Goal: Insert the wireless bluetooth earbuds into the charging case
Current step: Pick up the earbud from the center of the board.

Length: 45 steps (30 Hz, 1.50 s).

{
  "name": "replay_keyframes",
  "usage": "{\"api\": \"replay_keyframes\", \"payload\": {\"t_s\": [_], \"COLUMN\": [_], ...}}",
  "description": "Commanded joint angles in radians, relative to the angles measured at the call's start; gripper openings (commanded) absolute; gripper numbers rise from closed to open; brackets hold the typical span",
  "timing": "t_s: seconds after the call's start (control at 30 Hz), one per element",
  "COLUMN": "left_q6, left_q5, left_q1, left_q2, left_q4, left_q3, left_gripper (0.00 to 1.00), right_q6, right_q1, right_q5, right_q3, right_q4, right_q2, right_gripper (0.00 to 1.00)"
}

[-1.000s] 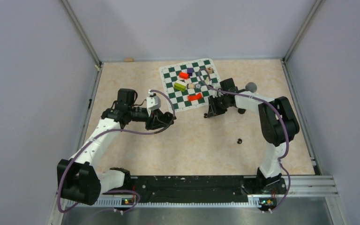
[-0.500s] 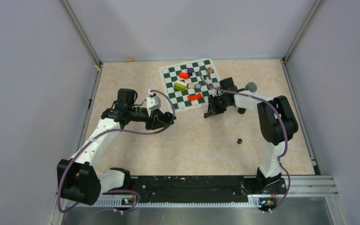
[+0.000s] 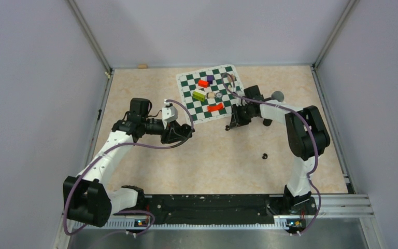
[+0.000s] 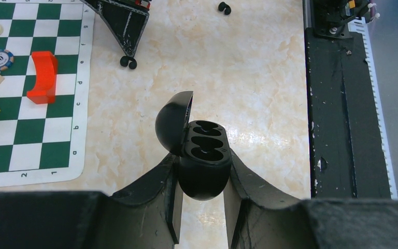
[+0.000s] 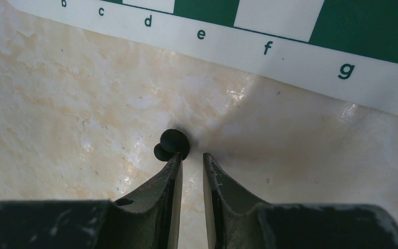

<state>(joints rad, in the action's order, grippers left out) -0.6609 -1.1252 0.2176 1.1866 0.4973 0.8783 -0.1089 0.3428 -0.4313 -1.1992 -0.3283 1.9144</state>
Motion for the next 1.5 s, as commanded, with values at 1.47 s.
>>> {"api": "replay_keyframes", "payload": {"t_s": [1.47], "left_q6": [-0.030], "left_q5": [-0.036], "left_q1": [0.002], "left_q2": [0.000], "left_q4": [-0.003], "left_q3": [0.005], "left_gripper": [0.00], "right_q6": [0.035], "right_q1": [0.009], "right_q5": [-0.133], "right_q3": [0.060], "right_q4": [0.163], "right_q2": [-0.224], "right_gripper": [0.05]}}
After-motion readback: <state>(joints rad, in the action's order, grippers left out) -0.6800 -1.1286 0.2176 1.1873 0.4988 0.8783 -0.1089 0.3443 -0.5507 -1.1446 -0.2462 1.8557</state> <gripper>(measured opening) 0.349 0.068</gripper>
